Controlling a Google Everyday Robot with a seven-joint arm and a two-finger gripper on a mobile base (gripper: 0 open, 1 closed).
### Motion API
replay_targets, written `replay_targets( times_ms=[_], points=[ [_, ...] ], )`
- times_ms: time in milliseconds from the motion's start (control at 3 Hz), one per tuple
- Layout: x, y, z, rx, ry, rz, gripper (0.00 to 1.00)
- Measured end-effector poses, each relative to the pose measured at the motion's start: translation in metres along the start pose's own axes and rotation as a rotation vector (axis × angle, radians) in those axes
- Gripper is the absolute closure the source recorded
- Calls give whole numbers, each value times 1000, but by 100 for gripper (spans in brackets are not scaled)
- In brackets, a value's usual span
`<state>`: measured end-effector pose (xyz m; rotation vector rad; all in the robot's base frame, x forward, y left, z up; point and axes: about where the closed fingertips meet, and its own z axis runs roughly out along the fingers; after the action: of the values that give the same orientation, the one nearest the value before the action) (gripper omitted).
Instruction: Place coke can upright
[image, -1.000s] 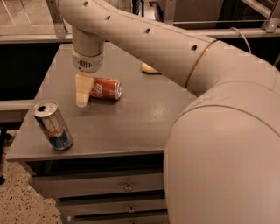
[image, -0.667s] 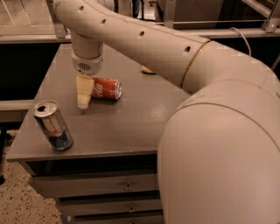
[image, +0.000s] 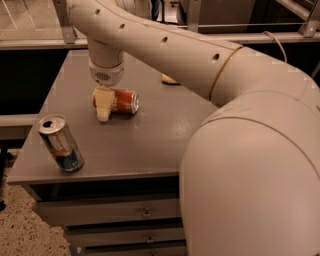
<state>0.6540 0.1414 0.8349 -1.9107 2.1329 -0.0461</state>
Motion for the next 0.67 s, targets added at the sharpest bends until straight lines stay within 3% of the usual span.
replay_targets(
  times_ms=[667],
  points=[
    [2, -4, -14, 18, -16, 6, 64]
  ],
)
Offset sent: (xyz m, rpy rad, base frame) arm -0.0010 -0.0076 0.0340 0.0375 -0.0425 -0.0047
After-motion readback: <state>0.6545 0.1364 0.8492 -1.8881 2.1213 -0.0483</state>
